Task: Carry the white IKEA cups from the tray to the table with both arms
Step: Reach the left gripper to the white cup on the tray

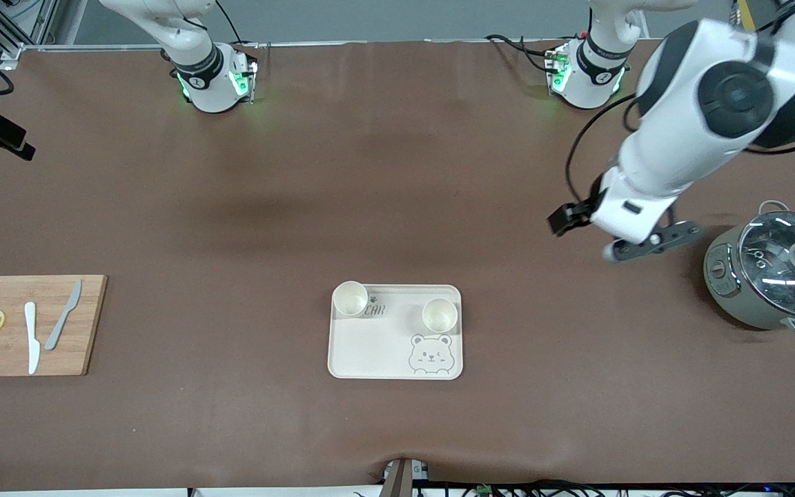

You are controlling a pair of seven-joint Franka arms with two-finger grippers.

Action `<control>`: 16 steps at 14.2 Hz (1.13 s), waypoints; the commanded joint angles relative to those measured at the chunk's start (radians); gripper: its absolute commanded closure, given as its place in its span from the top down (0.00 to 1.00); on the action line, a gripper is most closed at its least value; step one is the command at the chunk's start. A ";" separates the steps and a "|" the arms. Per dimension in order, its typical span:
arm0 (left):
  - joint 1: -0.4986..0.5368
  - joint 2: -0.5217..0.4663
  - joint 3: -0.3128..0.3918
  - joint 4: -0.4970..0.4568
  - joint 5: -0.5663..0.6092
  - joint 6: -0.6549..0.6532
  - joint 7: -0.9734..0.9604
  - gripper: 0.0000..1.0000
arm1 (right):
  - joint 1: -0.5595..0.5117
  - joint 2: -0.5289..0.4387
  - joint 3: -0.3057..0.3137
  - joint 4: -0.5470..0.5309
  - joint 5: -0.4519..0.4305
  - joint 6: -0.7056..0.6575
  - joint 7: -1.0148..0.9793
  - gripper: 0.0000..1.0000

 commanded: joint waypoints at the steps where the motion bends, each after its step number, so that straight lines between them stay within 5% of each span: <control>1: -0.074 0.107 0.001 0.020 0.035 0.129 -0.151 1.00 | -0.008 -0.005 0.003 0.004 -0.003 0.002 -0.006 1.00; 4: -0.118 0.222 0.002 0.034 0.087 0.273 -0.287 1.00 | -0.008 -0.003 0.003 0.004 -0.002 0.000 -0.006 1.00; 8: -0.152 0.386 0.009 0.135 0.112 0.390 -0.366 0.72 | -0.002 0.035 0.003 0.009 -0.008 0.040 -0.007 1.00; 13: -0.158 0.459 0.009 0.132 0.112 0.528 -0.388 0.71 | 0.004 0.151 0.003 0.045 -0.011 0.069 -0.006 1.00; 16: -0.175 0.497 0.009 0.132 0.112 0.541 -0.388 0.61 | 0.012 0.251 0.006 0.061 -0.104 0.069 -0.006 1.00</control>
